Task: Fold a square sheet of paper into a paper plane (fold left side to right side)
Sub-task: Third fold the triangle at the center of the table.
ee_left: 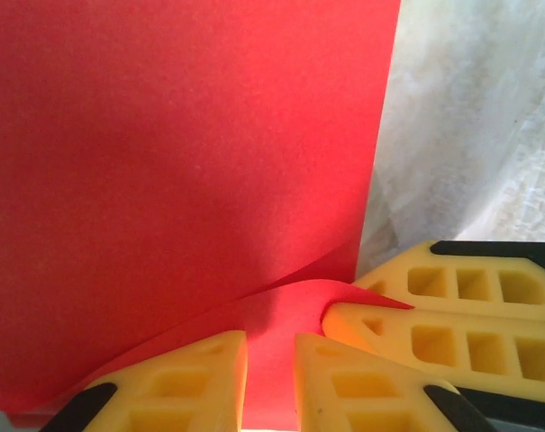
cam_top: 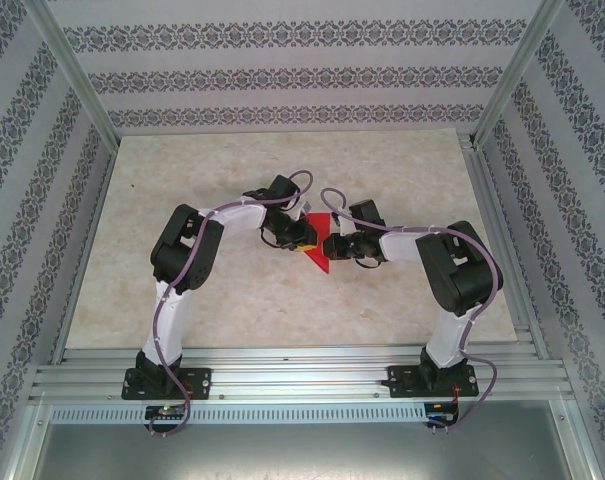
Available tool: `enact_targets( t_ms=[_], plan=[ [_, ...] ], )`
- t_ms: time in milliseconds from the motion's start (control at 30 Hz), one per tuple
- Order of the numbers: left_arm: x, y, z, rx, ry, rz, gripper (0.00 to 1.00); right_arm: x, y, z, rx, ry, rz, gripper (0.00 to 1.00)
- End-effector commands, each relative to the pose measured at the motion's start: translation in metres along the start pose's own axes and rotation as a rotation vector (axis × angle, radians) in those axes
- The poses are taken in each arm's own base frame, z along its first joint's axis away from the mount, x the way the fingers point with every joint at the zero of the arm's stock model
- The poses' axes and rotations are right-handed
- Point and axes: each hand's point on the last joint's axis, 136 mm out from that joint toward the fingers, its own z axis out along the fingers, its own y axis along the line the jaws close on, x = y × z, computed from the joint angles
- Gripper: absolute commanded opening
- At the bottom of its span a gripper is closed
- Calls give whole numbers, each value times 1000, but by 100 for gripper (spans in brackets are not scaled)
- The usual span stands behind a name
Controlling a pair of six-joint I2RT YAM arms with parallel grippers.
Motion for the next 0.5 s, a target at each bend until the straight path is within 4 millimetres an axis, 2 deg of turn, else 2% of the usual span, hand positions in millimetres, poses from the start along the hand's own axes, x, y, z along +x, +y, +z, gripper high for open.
enact_targets(
  t_ms=[0, 167, 300, 367, 467],
  plan=[
    [2, 18, 8, -51, -5, -6, 23, 38, -19, 11, 79, 124, 28, 4],
    [4, 27, 13, -69, -2, -14, 23, 18, -9, 0, 62, 73, 33, 14],
    [6, 32, 15, -81, 1, -17, 22, -9, 2, -27, 55, -21, 43, 27],
    [6, 31, 15, -80, 0, -15, 22, -14, 7, -40, 50, -40, 41, 31],
    [6, 32, 15, -80, -2, -17, 21, -11, 20, -49, 21, -33, 47, 32]
  ],
)
